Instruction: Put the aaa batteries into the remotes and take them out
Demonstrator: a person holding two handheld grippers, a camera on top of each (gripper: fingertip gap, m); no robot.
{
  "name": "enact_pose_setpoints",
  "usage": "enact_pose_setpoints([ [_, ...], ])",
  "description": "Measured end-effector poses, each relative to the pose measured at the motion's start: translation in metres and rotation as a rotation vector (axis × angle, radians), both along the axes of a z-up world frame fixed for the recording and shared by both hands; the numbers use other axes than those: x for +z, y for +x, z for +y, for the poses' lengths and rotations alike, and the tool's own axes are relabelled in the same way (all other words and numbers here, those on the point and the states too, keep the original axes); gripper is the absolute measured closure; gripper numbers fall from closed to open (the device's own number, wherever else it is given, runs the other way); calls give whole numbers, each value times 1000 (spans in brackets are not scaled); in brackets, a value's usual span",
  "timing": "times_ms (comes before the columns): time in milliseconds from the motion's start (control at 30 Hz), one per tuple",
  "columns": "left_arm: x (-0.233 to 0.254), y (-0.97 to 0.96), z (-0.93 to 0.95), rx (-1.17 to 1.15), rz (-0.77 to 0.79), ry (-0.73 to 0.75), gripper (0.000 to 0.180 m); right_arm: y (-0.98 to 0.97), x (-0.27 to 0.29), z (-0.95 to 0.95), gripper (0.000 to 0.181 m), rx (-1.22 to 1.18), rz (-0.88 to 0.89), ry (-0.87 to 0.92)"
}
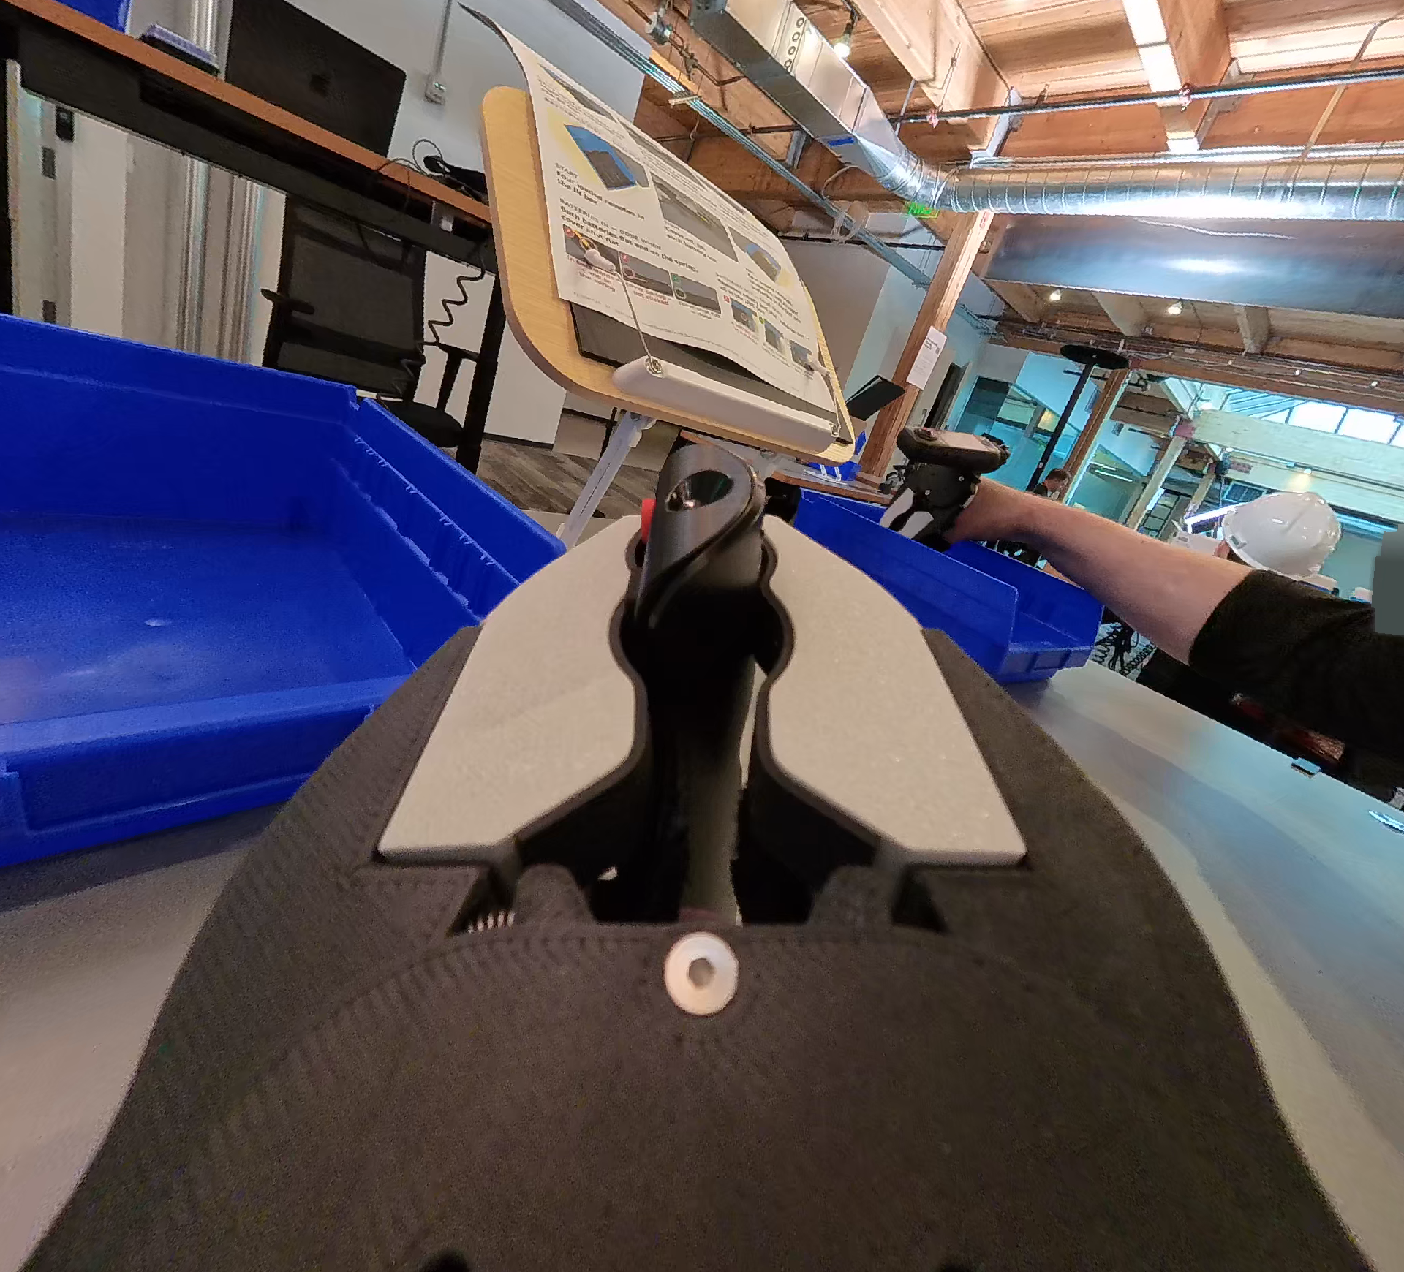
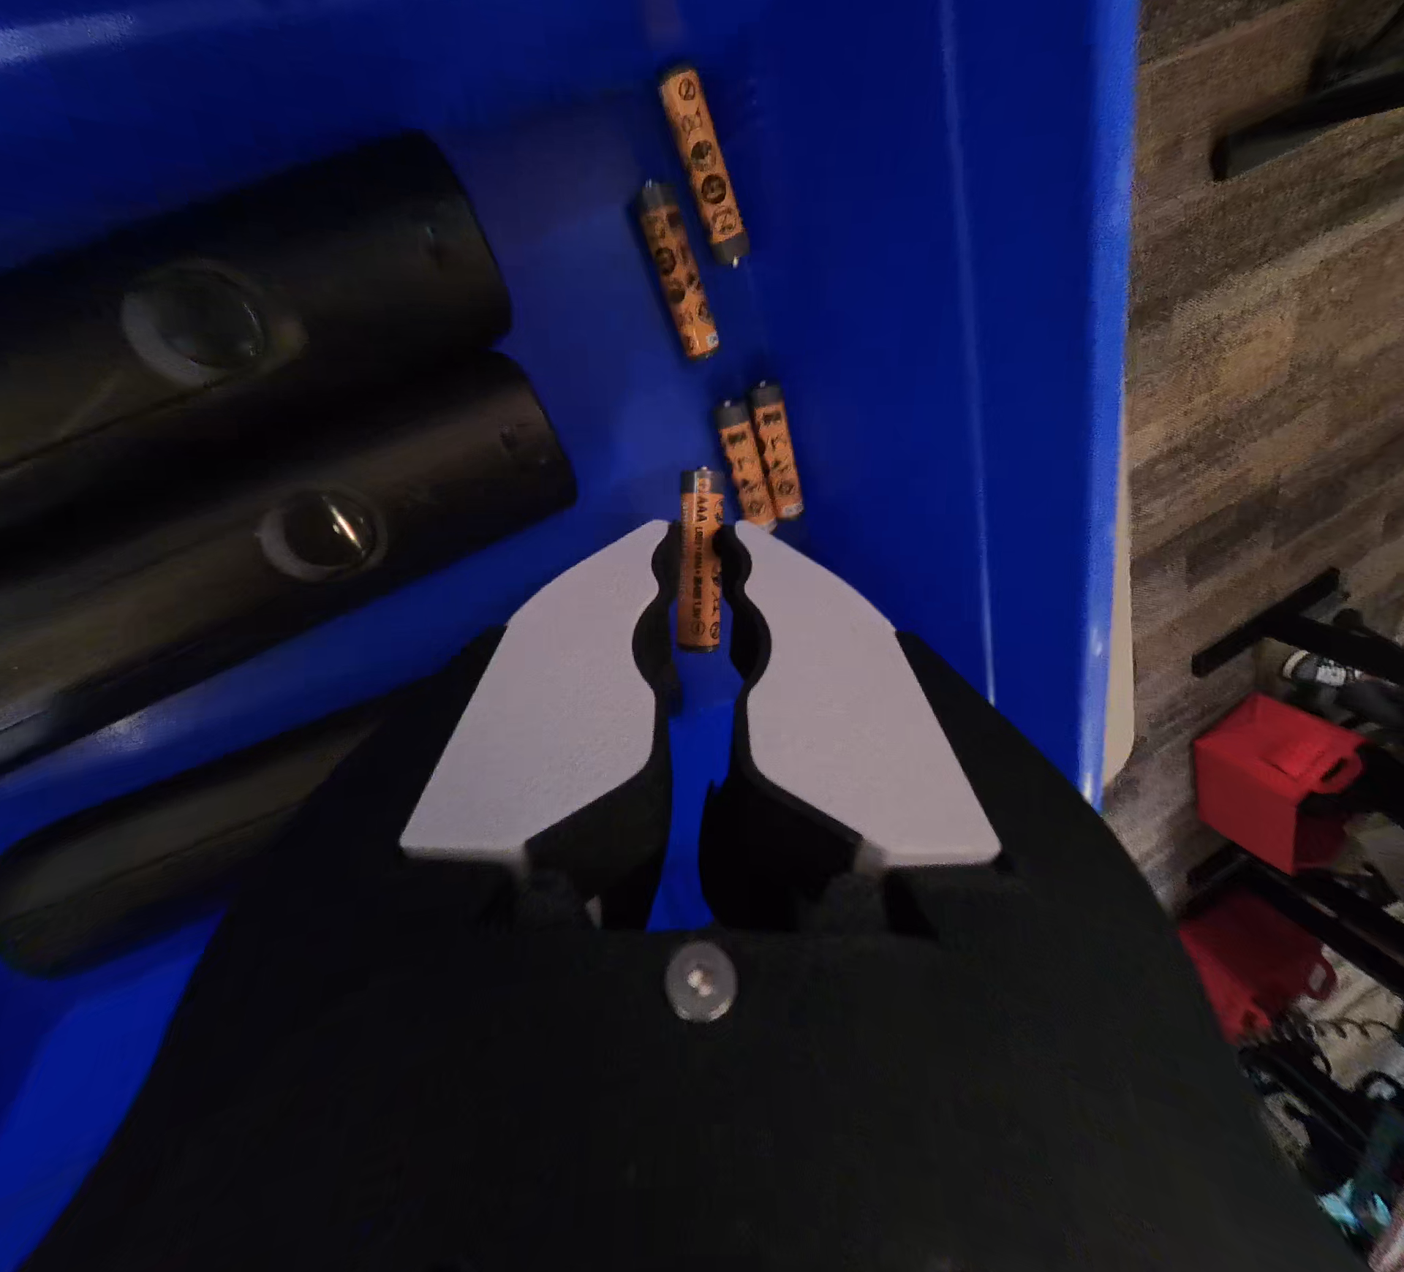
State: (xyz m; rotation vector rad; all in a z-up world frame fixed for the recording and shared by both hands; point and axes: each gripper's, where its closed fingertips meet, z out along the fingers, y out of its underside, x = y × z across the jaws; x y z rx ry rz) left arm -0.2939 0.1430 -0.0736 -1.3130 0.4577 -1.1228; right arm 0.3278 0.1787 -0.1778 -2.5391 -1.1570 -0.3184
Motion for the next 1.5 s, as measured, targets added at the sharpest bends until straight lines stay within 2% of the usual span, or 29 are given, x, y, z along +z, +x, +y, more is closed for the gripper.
enact_pose_setpoints([
  [100, -1, 1, 0, -3, -4, -5, 155, -30, 10, 11, 171, 101, 77, 40],
  [200, -2, 1, 1, -11, -15, -18, 155, -50, 2, 18, 170, 169, 16, -6],
  [333, -2, 2, 0, -10, 1, -9, 155, -53, -19, 32, 171, 148, -38, -65],
  [367, -2, 2, -1, -11, 3, -8, 155, -53, -26, 33, 168, 134, -36, -88],
  [433, -2, 2, -1, -11, 5, -10, 155, -41, -26, 34, 141, 62, -87, -99],
  [500, -3, 1, 0, -9, 3, -16, 155, -48, -3, 30, 150, 70, -47, -21],
  [567, -3, 0, 1, -7, 1, -19, 155, -45, 37, 18, 152, 24, -109, 85],
  [667, -2, 2, 0, -13, 9, -15, 155, -109, 119, -17, 157, 94, 22, 333],
  [733, -2, 2, 0, -12, 12, -18, 155, -179, 153, -51, 156, 237, 105, 412],
  [767, -2, 3, 0, -9, 16, -16, 155, -224, 160, -69, 157, 304, 214, 405],
  [900, -1, 3, -1, 9, 40, 2, 155, -371, 123, -110, 156, 417, 493, 202],
  [967, -1, 3, -2, 12, 46, 6, 155, -423, 83, -115, 145, 397, 580, 42],
  [1100, 0, 2, -2, 14, 54, 6, 155, -465, 6, -87, 138, 259, 547, -64],
  [1233, -2, -3, 2, 25, 38, -21, 155, -486, -25, -74, 139, 191, 573, -112],
  [1300, -2, -4, 4, 30, 33, -29, 155, -487, -33, -68, 141, 173, 523, -110],
  [1367, -2, -6, 5, 33, 25, -37, 155, -482, -42, -63, 153, 166, 450, -104],
  [1433, -1, -7, 5, 34, 24, -38, 155, -487, -43, -66, 170, 195, 490, -146],
  [1500, 0, -7, 4, 32, 28, -32, 155, -489, -44, -66, 171, 251, 486, -166],
])
